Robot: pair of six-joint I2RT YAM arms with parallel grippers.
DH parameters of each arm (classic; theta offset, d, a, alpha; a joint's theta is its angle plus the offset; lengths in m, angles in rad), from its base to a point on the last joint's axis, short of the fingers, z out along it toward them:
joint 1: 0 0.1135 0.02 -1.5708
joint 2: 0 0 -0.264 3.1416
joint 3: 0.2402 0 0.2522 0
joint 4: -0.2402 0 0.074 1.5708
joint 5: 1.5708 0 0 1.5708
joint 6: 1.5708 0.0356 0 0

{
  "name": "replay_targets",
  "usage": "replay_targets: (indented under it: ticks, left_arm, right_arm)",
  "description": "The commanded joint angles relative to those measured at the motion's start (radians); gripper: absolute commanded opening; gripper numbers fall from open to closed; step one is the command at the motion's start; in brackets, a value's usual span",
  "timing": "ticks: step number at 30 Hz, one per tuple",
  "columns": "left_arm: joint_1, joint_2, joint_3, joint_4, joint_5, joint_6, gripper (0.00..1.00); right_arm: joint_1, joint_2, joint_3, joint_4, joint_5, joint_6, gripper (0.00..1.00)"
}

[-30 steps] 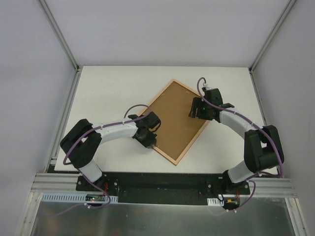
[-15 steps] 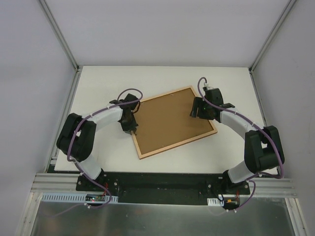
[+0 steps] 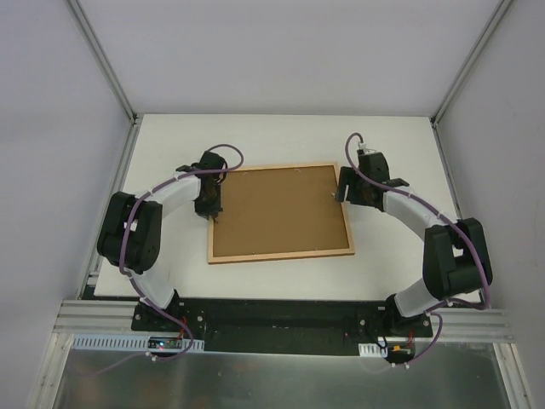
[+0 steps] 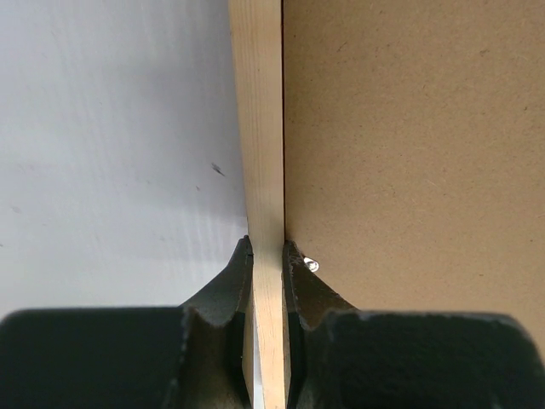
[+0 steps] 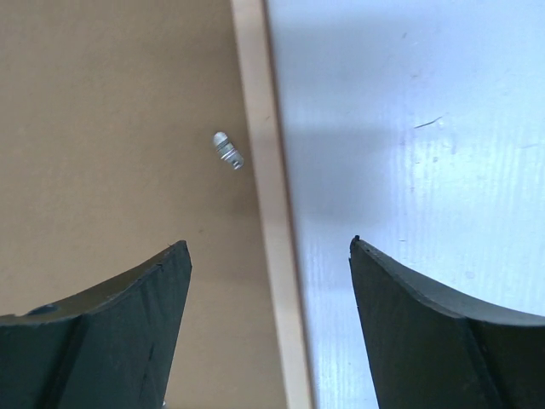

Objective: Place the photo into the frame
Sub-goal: Press the fastener onto the backboard.

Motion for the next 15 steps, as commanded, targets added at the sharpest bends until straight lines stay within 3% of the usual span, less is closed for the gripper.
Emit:
replay_targets:
  ticks: [1,8,15]
  left_arm:
    - [0.024,0.029,0.029,-0.012,-0.074,0.169,0.00]
    - [0.027,0.018,0.008,0.016,-0.042,0.197,0.00]
    - [0.026,-0.023,-0.021,0.031,-0.031,0.205,0.00]
  right_arm:
    - [-0.019,0.024,0.014,-0.008,0.050,-0.032,0.79]
    - [0.007,0.127,0.062,0.001,0.021,-0.058,0.79]
    - [0.078,0.210,0.134,-0.060,0.114,-0.104,0.79]
